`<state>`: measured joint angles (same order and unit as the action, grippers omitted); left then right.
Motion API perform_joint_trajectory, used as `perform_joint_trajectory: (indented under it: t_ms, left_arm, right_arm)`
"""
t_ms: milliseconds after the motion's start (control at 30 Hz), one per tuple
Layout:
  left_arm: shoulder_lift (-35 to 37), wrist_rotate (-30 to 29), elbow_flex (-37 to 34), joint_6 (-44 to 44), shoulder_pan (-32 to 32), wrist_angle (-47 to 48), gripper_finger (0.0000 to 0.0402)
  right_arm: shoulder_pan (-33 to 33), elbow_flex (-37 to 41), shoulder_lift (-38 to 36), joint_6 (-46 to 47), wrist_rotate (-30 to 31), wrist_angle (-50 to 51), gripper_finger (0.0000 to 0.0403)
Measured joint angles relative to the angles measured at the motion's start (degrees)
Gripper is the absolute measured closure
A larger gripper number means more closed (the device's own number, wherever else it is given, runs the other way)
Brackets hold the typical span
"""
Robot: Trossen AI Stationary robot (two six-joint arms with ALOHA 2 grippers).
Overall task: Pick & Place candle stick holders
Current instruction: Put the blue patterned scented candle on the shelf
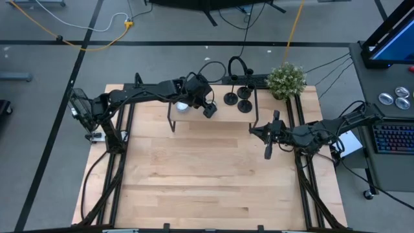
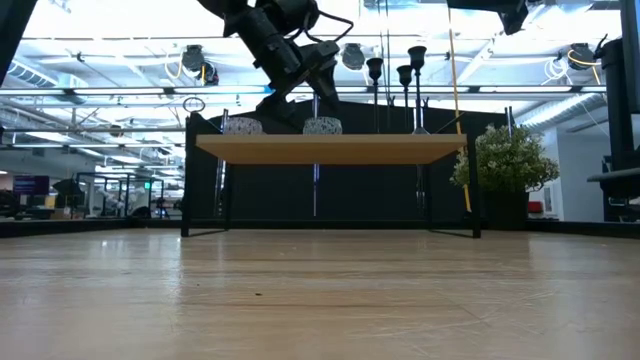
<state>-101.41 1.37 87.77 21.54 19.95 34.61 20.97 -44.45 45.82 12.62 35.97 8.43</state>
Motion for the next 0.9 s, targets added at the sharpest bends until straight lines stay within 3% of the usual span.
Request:
perform_joint_trajectory:
  t_ms: [633, 900]
  left_arm:
    - [-2.9, -12.1, 0.0, -1.9, -3.2, 0.9, 0.0005]
    - [-3.2, -12.5, 0.0, -2.0, -3.6, 0.7, 0.0005]
  right_arm:
    - [-0.2, 0.0, 0.0, 0.2, 0.2, 0.0, 0.0403]
    - [-2.0, 0.0, 0.0, 0.2, 0.0, 0.0, 0.0403]
